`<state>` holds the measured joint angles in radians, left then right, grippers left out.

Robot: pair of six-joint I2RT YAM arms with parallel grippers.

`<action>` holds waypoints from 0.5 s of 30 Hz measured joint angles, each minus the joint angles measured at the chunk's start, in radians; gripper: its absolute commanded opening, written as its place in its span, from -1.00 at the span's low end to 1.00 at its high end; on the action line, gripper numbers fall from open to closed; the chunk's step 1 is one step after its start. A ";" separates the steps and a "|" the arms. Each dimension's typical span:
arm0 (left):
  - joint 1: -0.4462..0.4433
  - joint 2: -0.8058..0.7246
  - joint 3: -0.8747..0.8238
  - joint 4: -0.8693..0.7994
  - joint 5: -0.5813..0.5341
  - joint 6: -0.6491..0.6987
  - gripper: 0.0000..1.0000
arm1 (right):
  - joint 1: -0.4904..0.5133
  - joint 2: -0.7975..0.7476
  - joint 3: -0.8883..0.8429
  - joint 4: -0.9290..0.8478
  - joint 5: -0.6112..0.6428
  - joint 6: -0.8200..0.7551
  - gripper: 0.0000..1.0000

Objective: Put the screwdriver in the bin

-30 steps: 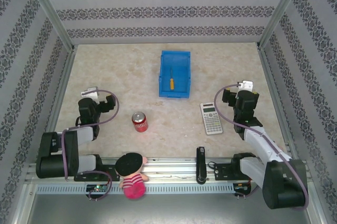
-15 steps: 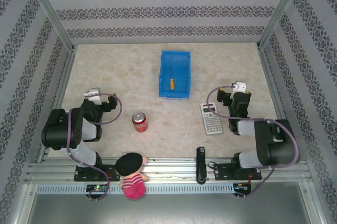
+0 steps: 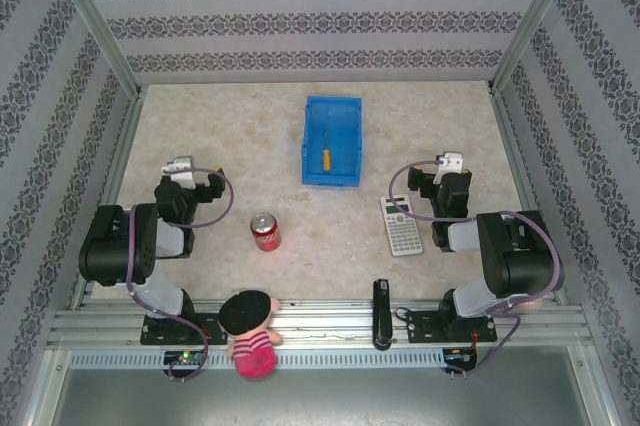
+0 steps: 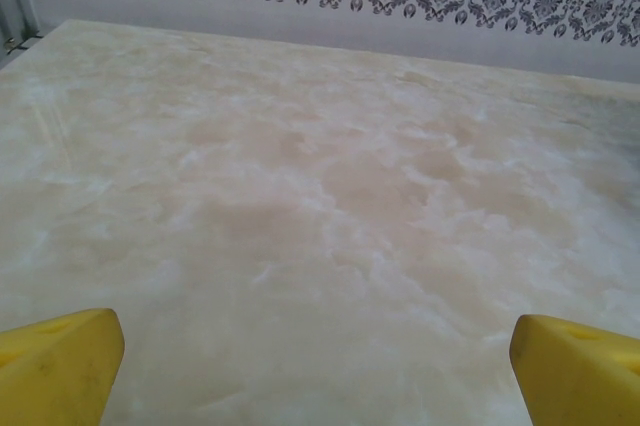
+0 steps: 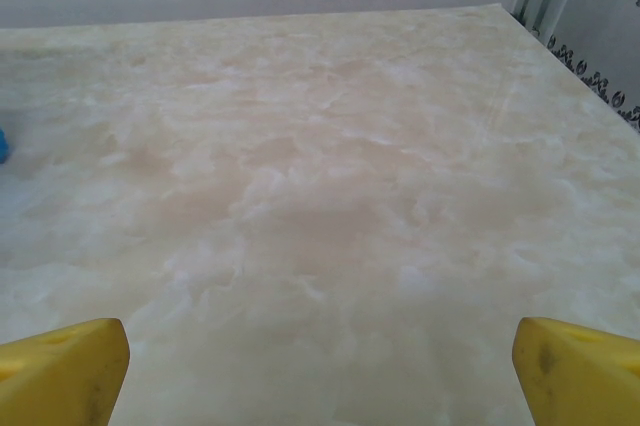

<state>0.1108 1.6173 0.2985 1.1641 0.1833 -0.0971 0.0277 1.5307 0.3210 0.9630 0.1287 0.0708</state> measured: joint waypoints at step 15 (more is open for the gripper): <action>-0.025 -0.009 0.048 -0.137 0.042 0.064 0.99 | 0.000 0.000 0.000 0.000 -0.012 0.000 0.96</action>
<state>0.0860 1.6081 0.3470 1.0275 0.2256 -0.0334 0.0277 1.5307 0.3210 0.9634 0.1169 0.0704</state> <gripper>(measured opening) 0.993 0.983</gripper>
